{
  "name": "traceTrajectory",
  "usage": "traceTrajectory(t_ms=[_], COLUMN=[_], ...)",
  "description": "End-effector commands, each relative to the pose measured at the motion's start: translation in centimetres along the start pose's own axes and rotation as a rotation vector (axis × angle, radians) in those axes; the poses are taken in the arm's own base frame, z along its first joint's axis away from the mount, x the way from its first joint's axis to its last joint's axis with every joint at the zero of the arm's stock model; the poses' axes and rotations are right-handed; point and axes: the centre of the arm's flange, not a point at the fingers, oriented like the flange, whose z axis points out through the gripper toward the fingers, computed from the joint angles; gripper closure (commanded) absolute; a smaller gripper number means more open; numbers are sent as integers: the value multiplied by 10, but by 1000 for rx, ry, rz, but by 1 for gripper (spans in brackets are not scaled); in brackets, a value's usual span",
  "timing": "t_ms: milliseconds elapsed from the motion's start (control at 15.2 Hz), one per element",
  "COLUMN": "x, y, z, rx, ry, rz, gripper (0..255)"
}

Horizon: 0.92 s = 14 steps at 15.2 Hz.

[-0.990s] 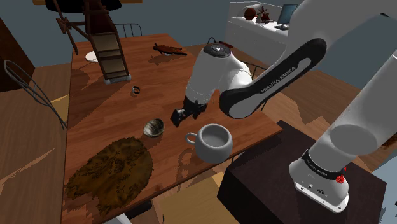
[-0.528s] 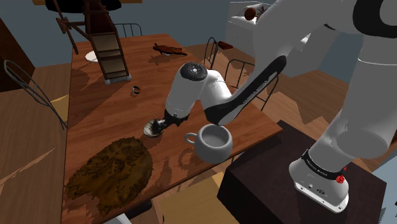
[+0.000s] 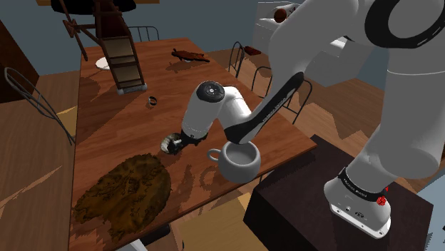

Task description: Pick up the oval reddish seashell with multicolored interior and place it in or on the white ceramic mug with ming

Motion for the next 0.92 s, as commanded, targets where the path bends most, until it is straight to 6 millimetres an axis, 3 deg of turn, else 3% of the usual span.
traceTrajectory(t_ms=[0, 330, 396, 858], x=[0, 0, 0, 0], y=[0, 0, 0, 0], z=[2, 2, 2, 2], rx=[0, 0, 0, 0], ry=[0, 0, 0, 0], rz=[0, 0, 0, 0], gripper=[0, 0, 255, 255])
